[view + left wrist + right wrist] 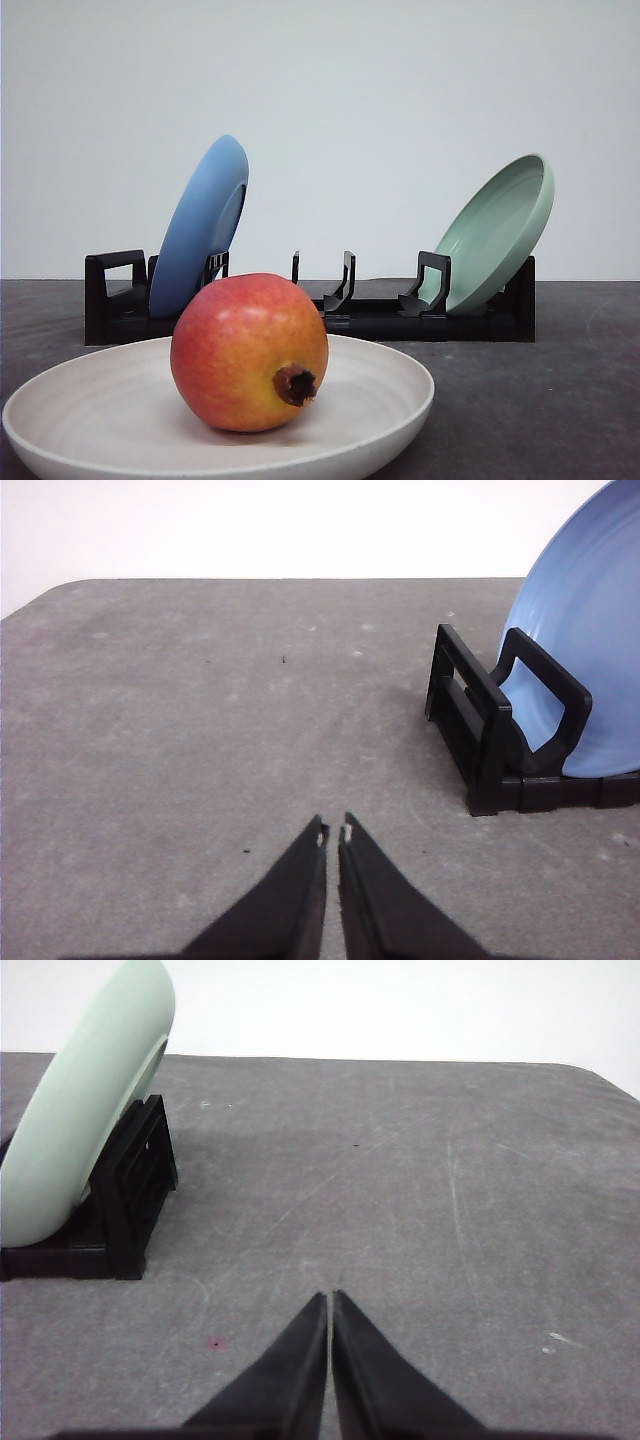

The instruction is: Place pomegranate in white plate

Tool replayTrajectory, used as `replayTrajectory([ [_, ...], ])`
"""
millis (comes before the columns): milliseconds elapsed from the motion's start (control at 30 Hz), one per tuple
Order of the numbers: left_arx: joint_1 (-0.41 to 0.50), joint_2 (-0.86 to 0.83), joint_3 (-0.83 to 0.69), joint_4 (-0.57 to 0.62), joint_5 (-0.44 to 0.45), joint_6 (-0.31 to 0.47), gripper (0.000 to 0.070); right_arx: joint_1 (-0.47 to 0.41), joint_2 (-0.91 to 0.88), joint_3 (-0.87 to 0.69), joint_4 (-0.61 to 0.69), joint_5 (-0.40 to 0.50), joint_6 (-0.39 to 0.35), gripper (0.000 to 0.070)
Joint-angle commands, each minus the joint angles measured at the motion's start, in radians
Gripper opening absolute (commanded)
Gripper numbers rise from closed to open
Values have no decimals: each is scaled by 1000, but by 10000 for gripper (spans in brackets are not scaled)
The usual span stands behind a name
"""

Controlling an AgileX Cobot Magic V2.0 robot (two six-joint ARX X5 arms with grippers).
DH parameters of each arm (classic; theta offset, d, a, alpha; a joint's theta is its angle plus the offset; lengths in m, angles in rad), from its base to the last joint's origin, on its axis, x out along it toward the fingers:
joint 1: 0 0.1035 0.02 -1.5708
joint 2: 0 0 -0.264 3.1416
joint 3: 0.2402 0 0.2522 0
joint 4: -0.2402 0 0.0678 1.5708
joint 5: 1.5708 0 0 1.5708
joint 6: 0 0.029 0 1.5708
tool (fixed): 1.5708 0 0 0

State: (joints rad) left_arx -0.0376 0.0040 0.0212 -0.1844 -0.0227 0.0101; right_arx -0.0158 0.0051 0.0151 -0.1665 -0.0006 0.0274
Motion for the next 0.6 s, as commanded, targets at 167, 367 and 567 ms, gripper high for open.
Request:
replayTrajectory([
  [167, -1, -1, -10, -6, 5, -3, 0, 0, -2, -4, 13, 0, 11, 0],
  [367, -1, -1, -10, -6, 5, -3, 0, 0, -2, -4, 12, 0, 11, 0],
  [567, -1, -1, -10, -6, 5, -3, 0, 0, -2, -4, 12, 0, 11, 0],
])
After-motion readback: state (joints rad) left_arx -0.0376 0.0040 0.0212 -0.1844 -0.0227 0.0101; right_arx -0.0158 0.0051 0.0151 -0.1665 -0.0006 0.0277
